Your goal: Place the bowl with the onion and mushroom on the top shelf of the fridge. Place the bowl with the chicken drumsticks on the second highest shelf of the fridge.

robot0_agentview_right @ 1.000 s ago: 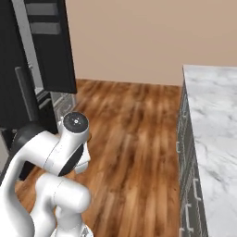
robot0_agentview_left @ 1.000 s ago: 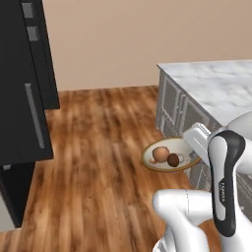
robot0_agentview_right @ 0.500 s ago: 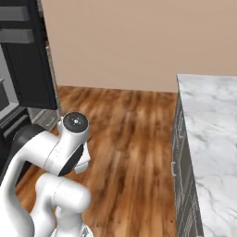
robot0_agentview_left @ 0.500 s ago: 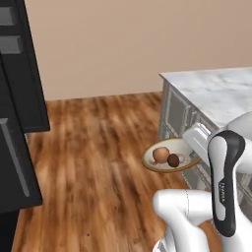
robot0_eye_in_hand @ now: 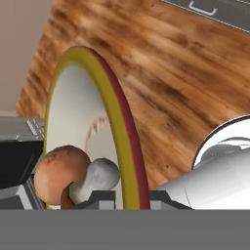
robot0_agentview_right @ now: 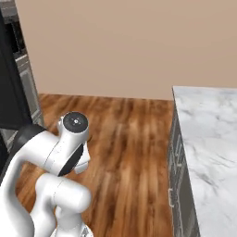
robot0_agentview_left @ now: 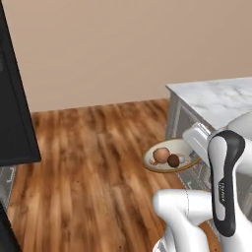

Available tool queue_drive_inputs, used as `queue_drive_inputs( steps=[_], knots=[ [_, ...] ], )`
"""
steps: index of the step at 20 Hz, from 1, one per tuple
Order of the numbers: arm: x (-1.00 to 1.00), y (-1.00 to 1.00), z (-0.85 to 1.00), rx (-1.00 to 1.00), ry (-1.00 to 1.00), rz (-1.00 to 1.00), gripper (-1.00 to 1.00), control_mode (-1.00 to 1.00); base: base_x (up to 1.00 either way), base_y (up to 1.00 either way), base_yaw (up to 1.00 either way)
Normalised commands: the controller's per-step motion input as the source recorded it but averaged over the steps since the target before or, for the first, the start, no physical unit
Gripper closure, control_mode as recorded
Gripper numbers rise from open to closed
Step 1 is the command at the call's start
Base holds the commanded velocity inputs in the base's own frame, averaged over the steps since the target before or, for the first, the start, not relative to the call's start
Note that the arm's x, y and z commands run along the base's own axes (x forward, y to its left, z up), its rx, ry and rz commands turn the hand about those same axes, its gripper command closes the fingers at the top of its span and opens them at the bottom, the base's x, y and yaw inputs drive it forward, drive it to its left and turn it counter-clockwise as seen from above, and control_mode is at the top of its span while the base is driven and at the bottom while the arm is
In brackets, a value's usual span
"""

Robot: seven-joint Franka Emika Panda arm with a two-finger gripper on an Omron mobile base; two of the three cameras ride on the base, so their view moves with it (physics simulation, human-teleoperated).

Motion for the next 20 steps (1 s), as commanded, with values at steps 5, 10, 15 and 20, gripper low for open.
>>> queue_drive_inputs(
  steps=[5,10,15,20],
  knots=[
    [0.00,0.00,0.00,0.00,0.00,0.00,1.00,1.00,1.00,-0.36,0.13],
    [0.00,0.00,0.00,0.00,0.00,0.00,1.00,1.00,0.54,-0.13,0.84],
    [0.00,0.00,0.00,0.00,0.00,0.00,1.00,1.00,0.03,0.00,1.00],
    [0.00,0.00,0.00,0.00,0.00,0.00,1.00,1.00,0.00,-0.05,1.00]
  ],
)
